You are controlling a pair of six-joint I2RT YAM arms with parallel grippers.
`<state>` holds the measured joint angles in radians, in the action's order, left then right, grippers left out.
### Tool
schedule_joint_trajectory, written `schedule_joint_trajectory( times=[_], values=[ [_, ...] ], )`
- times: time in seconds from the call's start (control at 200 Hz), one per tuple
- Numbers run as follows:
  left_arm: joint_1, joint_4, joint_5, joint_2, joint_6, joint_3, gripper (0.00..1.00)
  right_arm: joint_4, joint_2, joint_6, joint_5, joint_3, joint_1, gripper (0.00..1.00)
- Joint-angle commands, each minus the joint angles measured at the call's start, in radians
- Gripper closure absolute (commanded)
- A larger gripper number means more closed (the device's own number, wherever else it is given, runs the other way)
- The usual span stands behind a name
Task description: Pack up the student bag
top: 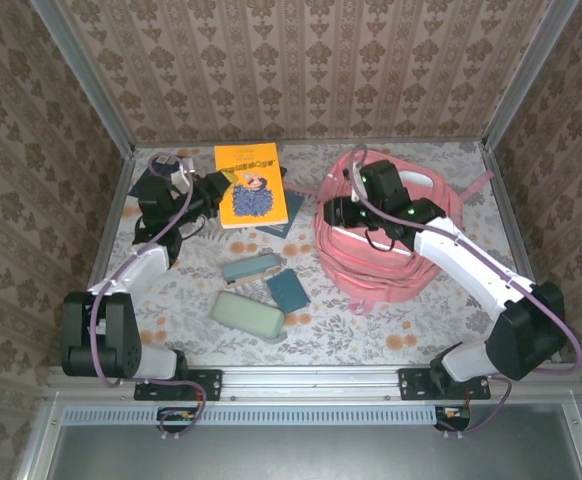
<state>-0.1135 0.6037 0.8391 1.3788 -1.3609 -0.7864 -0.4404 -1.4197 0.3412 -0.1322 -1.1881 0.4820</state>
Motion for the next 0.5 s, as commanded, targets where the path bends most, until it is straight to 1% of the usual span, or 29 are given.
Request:
schedule_joint_trajectory(
  times=[0.0, 0.07, 0.15, 0.23, 0.395, 0.495],
  values=[
    [-0.011, 0.036, 0.025, -0.035, 0.03, -0.012, 1.0, -0.197, -0.009, -0.296, 0.24, 0.073, 0.011, 0.54],
    [-0.014, 0.036, 0.03, -0.031, 0.034, -0.011, 1.0, -0.198, 0.0, -0.379, 0.301, 0.108, 0.03, 0.53],
    [-0.017, 0.036, 0.033, -0.027, 0.039, -0.011, 1.0, -0.199, 0.003, -0.464, 0.329, 0.138, 0.045, 0.5],
    [-0.017, 0.039, 0.038, -0.021, 0.04, -0.01, 1.0, -0.209, -0.007, -0.528, 0.36, 0.156, 0.053, 0.49],
    [-0.017, 0.053, 0.049, -0.011, 0.039, -0.008, 1.0, -0.185, -0.034, -0.61, 0.35, 0.201, 0.064, 0.46],
    [-0.017, 0.064, 0.054, -0.005, 0.036, -0.005, 1.0, -0.166, -0.078, -0.634, 0.428, 0.208, 0.081, 0.46]
  ],
)
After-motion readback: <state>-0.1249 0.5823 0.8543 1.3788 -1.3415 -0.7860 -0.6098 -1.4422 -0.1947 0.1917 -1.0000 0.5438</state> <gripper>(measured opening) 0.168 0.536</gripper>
